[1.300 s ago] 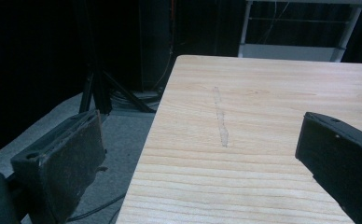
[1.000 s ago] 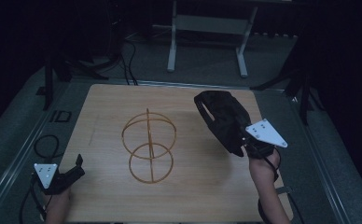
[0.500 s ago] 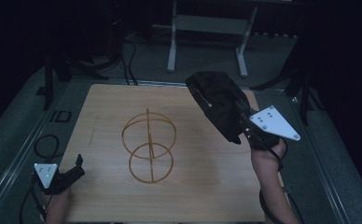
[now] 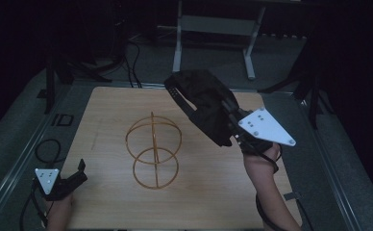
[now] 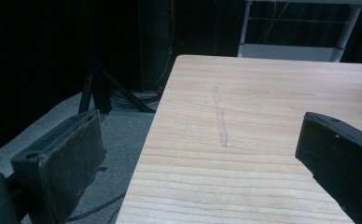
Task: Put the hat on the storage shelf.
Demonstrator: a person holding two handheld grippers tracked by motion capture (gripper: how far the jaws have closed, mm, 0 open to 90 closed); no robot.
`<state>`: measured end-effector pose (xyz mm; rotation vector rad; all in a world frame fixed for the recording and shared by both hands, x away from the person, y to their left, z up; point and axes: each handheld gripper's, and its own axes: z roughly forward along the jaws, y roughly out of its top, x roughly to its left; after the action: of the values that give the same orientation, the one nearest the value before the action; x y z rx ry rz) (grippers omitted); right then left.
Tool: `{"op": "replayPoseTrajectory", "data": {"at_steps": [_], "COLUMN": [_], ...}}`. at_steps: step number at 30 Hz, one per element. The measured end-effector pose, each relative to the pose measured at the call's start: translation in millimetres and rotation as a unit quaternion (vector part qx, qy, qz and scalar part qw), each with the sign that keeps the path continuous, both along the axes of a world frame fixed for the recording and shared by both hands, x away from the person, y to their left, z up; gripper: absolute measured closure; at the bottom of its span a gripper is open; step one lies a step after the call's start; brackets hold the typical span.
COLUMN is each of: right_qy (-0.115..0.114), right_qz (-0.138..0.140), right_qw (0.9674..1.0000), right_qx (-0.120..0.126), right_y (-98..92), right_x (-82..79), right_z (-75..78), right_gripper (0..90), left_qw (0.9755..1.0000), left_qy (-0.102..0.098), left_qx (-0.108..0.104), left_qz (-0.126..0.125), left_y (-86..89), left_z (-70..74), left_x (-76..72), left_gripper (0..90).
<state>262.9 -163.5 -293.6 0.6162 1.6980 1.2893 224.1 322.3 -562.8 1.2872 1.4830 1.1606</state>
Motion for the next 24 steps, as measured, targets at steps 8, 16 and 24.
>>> {"op": "replayPoseTrajectory", "data": {"at_steps": [8,16,24], "right_qy": [-0.014,-0.01,0.017], "right_qz": [0.029,0.069,0.113], "right_qw": [0.9992,0.9971,0.9925], "right_qx": [-0.021,-0.032,-0.045], "right_y": [32.6,60.4,91.0], "right_x": [-7.0,-14.5,-20.0], "right_z": [3.3,0.5,-15.8], "right_gripper": [88.0,88.0,87.9], "left_qw": [1.0,1.0,1.0], "left_qy": [-0.001,0.0,-0.001], "left_qx": [0.001,0.001,0.001], "left_qz": [-0.001,-0.002,-0.003], "left_y": [-0.1,0.0,-0.1], "left_z": [0.0,0.0,0.0], "left_x": [-0.3,-0.1,-0.1], "left_gripper": [1.8,1.8,1.8]}}
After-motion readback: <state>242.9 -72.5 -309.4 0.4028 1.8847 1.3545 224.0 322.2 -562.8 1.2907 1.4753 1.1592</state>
